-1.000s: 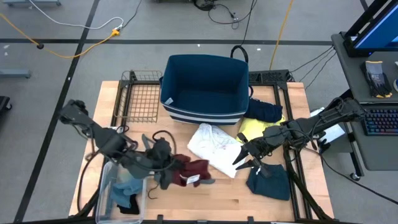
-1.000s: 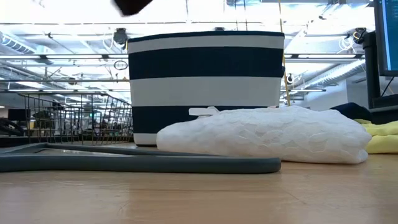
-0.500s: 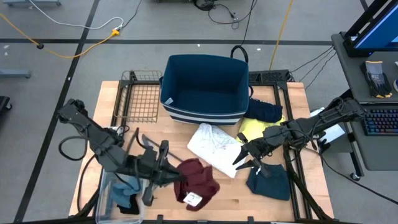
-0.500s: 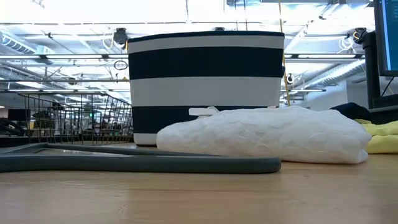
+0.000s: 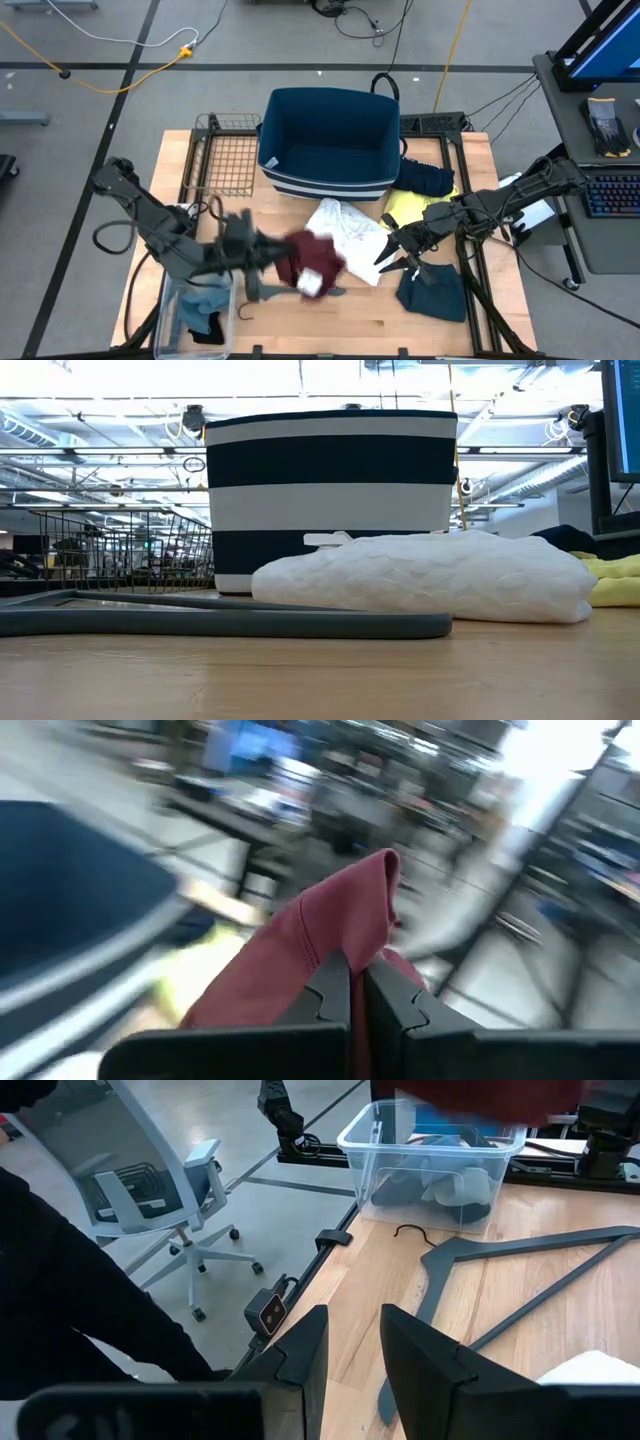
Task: Pick & Place Cloths
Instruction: Put the dark red boxer into the brown wire basket
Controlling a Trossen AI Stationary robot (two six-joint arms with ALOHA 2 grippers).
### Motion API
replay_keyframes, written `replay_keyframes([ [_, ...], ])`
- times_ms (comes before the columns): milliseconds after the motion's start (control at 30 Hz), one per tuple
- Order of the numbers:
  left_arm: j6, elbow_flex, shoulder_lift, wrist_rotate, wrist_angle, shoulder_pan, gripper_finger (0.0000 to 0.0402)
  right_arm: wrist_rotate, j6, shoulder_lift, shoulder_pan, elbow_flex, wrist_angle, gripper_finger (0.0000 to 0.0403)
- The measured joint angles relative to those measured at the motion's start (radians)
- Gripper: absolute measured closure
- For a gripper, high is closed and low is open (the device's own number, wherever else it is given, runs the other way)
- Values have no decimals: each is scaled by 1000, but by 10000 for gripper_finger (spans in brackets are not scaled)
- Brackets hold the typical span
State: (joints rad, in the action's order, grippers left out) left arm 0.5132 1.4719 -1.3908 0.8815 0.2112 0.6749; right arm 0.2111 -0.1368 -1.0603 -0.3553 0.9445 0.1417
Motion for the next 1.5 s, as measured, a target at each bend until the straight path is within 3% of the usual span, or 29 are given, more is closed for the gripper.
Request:
replay_keyframes([
  [167, 84, 0, 61, 301, 106, -1, 401, 0, 0, 0, 0, 0, 0, 316],
  [300, -13, 0, 95, 577, 96, -13, 401, 0, 8, 0, 0, 0, 1, 316],
  [433, -160, 0, 120, 685, 82, -65, 401, -40, 72, 0, 0, 0, 1, 316],
  [667, -408, 0, 165, 691, 75, -247, 401, -238, 206, 21, 9, 0, 2, 316],
  [900, -568, 0, 216, 691, 76, -450, 401, -221, 241, 100, 65, 0, 31, 316],
  [1100, -645, 0, 263, 691, 98, -602, 401, -61, 250, 182, 132, 0, 96, 316],
  [1300, -627, 0, 283, 661, 220, -739, 401, -52, 250, 248, 178, 1, 135, 316],
  [1500, -403, 0, 286, 424, 472, -918, 401, -52, 251, 288, 186, 0, 134, 316],
])
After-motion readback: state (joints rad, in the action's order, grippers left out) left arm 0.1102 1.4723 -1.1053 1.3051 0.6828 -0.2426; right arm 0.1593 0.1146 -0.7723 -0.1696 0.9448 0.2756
